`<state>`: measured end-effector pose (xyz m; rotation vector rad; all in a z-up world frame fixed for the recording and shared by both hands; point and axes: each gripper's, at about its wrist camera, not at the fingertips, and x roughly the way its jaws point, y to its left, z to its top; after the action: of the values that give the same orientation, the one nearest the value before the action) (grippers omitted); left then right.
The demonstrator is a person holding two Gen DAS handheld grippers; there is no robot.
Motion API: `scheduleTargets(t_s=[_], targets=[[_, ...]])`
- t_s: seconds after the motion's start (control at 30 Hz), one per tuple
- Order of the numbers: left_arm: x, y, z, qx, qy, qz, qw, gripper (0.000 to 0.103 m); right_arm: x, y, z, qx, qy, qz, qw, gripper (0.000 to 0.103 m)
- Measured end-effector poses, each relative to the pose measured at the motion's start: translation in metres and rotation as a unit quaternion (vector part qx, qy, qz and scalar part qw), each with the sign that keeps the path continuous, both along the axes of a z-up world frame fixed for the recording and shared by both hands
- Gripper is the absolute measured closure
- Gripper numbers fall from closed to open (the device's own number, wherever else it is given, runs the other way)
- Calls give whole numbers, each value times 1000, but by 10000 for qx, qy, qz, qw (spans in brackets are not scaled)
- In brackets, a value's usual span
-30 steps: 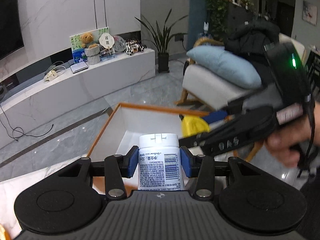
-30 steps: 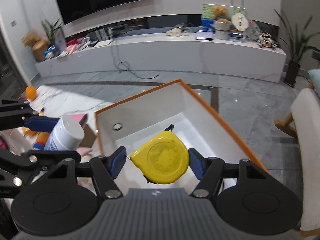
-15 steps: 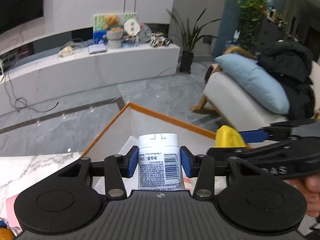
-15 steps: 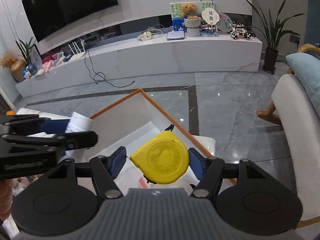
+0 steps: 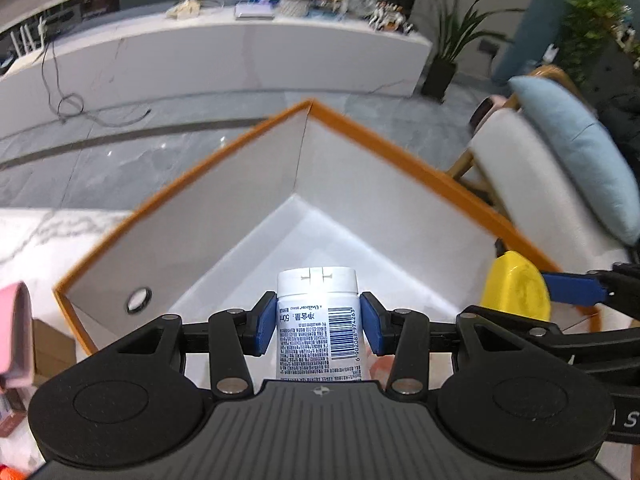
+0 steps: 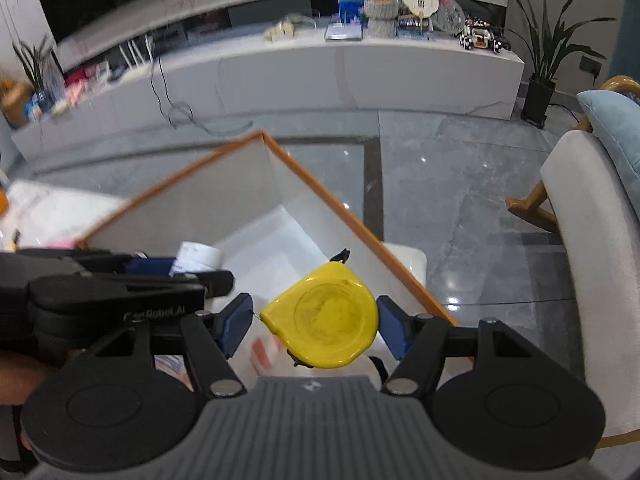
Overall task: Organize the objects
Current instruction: 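Carry the tape measure and lotion tube with both grippers over the orange box, then lower both items into the box and open both grippers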
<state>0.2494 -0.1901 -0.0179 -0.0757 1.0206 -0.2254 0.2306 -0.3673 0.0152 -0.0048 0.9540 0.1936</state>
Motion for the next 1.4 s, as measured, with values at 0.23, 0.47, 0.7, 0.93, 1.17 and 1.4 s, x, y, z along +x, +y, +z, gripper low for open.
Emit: scheduleTargets(t_s=[0.23,0.47,0.7,0.93,1.17,1.4], targets=[[0,9,-14,-30,316,248,9992,51,8,5,-20,-234,200,-2,9995,34],[-9,14,-13,48,312,202,9993,51,14,7,-29,-412,235,-57,9989,34],[3,3,-15,67,353,164,9992,51,14,10,-28,-552,250,-98,9981,34],[5,4,-15,-133,330,226,9991,45,10,9,-21,-537,116,-126,9984,33],[4,12,-7,-394,193,270,9987,43,8,7,-11,-411,-91,-104,9991,31],[-4,37,24,-699,-393,176,9966,34,1,7,10,-1,-617,-70,9981,27]])
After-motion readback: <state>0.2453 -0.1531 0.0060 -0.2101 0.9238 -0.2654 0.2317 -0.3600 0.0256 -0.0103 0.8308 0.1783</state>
